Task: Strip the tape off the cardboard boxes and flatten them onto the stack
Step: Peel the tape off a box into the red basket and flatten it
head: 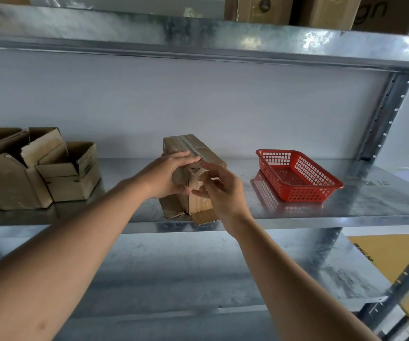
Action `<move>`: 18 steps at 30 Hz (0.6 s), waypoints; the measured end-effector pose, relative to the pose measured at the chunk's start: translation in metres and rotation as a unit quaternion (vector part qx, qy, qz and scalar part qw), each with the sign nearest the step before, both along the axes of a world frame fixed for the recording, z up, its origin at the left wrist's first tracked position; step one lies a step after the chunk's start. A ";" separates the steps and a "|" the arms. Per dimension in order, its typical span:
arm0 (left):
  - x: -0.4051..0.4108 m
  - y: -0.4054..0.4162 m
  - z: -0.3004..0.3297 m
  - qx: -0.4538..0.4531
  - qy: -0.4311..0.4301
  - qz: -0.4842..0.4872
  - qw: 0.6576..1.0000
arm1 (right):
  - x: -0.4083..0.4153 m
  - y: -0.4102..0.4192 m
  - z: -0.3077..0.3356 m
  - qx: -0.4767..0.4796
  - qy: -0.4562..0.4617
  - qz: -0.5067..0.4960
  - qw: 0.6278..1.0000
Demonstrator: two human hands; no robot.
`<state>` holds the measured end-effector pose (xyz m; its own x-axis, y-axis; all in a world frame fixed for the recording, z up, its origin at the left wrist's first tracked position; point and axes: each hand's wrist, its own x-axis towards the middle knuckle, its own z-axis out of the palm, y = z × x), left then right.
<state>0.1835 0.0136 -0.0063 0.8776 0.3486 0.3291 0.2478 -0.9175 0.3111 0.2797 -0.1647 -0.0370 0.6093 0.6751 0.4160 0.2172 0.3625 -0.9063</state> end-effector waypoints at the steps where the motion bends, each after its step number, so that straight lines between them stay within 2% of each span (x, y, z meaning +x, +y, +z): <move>1: 0.001 0.001 0.000 0.006 0.001 0.003 1.000 | -0.002 0.000 0.001 -0.009 -0.002 0.003 1.000; 6: 0.003 -0.001 0.001 0.046 0.015 0.018 0.999 | -0.006 0.000 0.007 -0.038 -0.018 0.003 0.999; 11: 0.010 -0.015 0.002 0.065 0.016 0.042 0.997 | -0.009 -0.011 0.000 -0.077 -0.077 -0.072 0.991; 15: 0.014 -0.016 0.002 0.058 0.010 0.034 0.998 | 0.003 -0.025 -0.008 -0.062 -0.038 -0.126 0.989; 18: 0.015 -0.014 0.002 0.069 0.009 0.035 0.997 | 0.011 -0.026 -0.007 -0.057 -0.055 -0.157 0.984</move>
